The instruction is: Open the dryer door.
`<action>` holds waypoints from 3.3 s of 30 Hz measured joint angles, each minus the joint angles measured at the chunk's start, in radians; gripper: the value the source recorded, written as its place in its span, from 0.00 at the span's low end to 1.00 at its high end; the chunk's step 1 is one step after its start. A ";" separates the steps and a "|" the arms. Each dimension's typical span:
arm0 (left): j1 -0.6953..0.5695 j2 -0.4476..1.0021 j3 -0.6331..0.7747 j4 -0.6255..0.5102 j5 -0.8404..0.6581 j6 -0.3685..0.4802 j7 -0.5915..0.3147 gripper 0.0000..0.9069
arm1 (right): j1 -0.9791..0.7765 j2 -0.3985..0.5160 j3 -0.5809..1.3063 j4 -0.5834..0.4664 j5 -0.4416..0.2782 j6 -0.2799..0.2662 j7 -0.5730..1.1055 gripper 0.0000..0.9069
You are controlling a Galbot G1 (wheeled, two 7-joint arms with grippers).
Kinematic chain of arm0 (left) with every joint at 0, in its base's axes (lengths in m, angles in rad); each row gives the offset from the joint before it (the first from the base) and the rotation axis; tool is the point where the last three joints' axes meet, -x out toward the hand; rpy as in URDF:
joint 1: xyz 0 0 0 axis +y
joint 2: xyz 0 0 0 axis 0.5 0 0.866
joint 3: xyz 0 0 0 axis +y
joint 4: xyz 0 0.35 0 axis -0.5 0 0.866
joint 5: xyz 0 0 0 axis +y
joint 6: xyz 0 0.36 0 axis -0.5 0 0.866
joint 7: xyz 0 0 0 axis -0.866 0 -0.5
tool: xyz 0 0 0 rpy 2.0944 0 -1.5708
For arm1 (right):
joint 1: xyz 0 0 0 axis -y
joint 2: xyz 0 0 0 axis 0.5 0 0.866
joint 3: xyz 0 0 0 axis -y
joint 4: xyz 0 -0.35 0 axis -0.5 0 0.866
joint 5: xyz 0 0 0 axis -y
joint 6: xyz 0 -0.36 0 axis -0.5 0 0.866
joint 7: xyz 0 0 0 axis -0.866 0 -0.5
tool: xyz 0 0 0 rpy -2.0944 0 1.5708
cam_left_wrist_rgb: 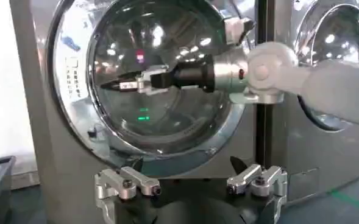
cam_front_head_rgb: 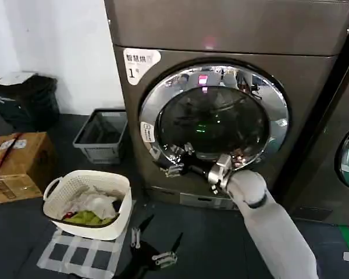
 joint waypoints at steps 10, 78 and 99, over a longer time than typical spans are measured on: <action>0.022 -0.017 -0.012 -0.018 0.017 0.000 0.029 1.00 | 0.057 0.033 -0.053 -0.090 0.001 0.018 0.016 1.00; -0.080 0.041 -0.350 -0.054 -0.257 0.131 0.109 1.00 | -0.065 -0.100 0.026 0.116 0.221 -0.058 -0.430 1.00; -0.196 0.128 -0.442 0.019 -0.434 0.123 0.011 1.00 | -0.134 -0.147 0.062 0.160 0.222 -0.050 -0.595 1.00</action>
